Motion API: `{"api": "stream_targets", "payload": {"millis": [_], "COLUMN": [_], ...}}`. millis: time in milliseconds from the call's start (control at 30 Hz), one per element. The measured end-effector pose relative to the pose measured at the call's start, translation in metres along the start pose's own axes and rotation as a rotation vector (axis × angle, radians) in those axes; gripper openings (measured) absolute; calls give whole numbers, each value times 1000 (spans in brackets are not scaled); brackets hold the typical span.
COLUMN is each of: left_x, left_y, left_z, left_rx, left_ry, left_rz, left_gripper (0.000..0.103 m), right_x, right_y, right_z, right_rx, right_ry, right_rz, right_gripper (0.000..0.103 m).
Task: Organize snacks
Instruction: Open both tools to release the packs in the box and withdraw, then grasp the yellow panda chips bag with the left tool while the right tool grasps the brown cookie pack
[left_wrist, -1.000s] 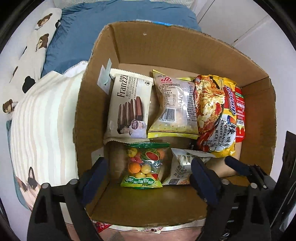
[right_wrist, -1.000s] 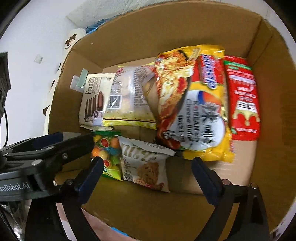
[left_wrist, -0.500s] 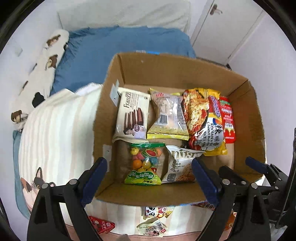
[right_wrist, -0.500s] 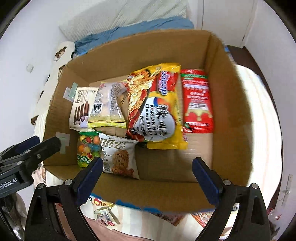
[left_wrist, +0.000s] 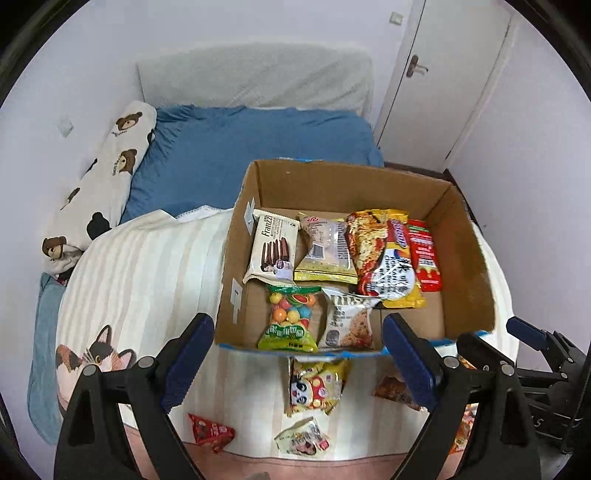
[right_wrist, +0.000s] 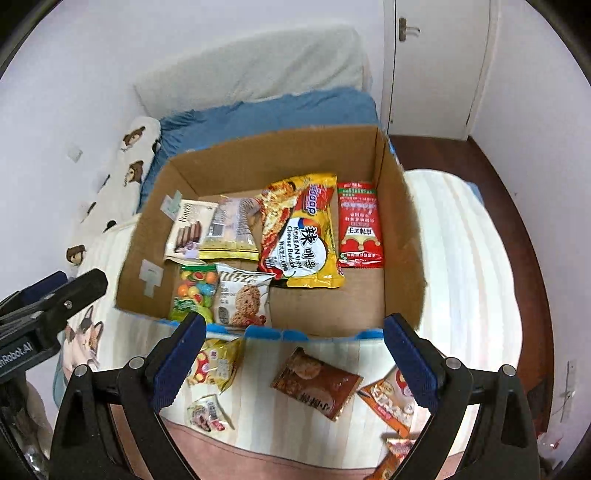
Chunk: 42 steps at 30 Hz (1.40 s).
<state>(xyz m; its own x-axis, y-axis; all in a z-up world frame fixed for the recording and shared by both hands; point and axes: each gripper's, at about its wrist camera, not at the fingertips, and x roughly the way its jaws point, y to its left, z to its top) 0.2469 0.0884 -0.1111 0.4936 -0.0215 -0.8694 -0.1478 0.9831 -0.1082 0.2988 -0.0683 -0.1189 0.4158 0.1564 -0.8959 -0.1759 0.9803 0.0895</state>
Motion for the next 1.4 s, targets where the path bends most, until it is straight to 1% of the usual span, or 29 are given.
{"api": "stream_targets", "payload": {"millis": [167, 300, 433, 533, 600, 700, 800, 867, 967, 1033, 1100, 1167, 1200, 1300, 1333, 1367, 1400], "left_x": [-25, -42, -51, -42, -30, -3, 30, 54, 89, 110, 130, 153, 160, 183, 187, 187, 185], "left_y": [-6, -5, 4, 13, 19, 25, 22, 16, 7, 1, -5, -13, -15, -22, -23, -22, -22], "left_z": [-16, -27, -42, -61, -75, -94, -104, -105, -103, -101, -97, -94, -93, -93, -93, -93, -94], "left_rx": [13, 3, -31, -52, -66, -94, -75, -64, -72, -90, -104, -104, -102, -92, -94, -98, -99], "left_ry": [-34, -44, -42, -4, 34, 106, 182, 239, 327, 369, 406, 448, 459, 493, 491, 469, 453], "left_rz": [-12, -43, -54, -39, -22, -1, 17, 13, -23, -42, -53, -46, -44, -24, -20, -8, -1], "left_gripper": [93, 93, 93, 93, 93, 93, 93, 93, 93, 93, 93, 93, 93, 93, 90, 84, 69], "right_x": [-37, -56, -65, -57, -47, -22, -2, 13, 31, 42, 57, 73, 79, 102, 110, 117, 123], "right_y": [5, 7, 2, -12, -25, -45, -61, -73, -77, -76, -74, -73, -71, -68, -67, -66, -65], "right_z": [-16, -26, -44, -60, -72, -90, -107, -116, -121, -119, -118, -115, -112, -109, -108, -106, -105], "right_rx": [-19, -10, 19, 73, 111, 180, 227, 269, 290, 283, 297, 312, 322, 346, 355, 366, 378], "right_ry": [-56, -72, -63, -26, 6, 75, 111, 136, 161, 156, 170, 188, 195, 218, 228, 239, 244], "right_rz": [14, 49, 87, 118, 126, 139, 117, 116, 138, 129, 129, 115, 130, 104, 96, 83, 71], "right_gripper": [99, 99, 99, 99, 99, 99, 99, 99, 99, 98, 99, 98, 98, 98, 99, 99, 99]}}
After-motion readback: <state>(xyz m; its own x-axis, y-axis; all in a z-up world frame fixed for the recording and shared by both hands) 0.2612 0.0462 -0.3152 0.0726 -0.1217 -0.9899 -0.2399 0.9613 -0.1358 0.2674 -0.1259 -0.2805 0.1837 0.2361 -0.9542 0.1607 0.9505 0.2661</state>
